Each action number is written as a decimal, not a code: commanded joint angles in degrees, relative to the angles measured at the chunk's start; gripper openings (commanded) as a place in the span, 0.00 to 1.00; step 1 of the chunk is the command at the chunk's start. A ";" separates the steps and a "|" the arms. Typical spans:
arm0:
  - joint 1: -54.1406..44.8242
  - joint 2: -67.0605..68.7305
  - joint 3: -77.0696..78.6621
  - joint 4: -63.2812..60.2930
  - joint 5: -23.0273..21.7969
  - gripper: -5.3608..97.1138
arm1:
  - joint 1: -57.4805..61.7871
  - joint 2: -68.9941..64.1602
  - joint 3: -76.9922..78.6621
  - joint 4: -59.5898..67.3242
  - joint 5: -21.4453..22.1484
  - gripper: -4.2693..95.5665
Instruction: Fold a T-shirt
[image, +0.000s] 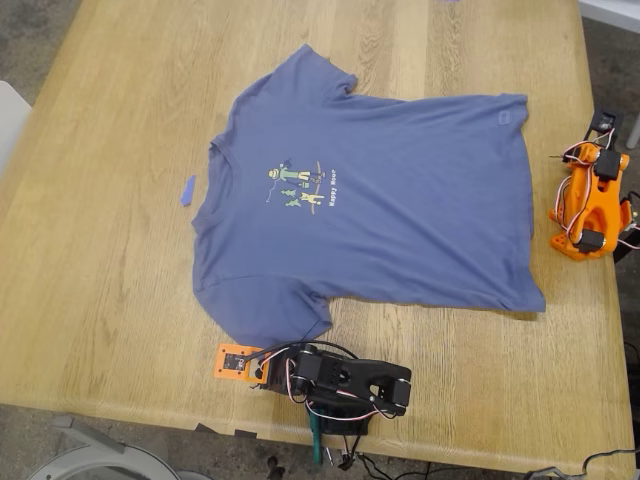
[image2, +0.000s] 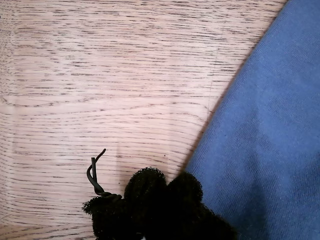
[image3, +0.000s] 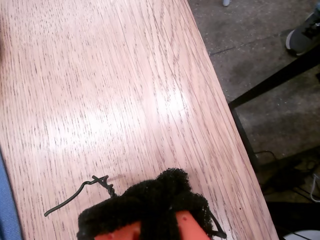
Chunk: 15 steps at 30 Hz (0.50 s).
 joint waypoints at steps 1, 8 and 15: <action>0.53 6.68 -0.97 -1.14 -0.35 0.05 | 0.00 0.44 3.87 -0.97 -0.44 0.04; 1.32 6.68 -0.97 -1.23 -0.79 0.05 | -0.18 0.44 3.87 -1.67 -4.66 0.04; 1.93 6.68 -0.97 -1.32 -3.08 0.05 | 1.67 0.44 3.87 -0.88 -6.77 0.05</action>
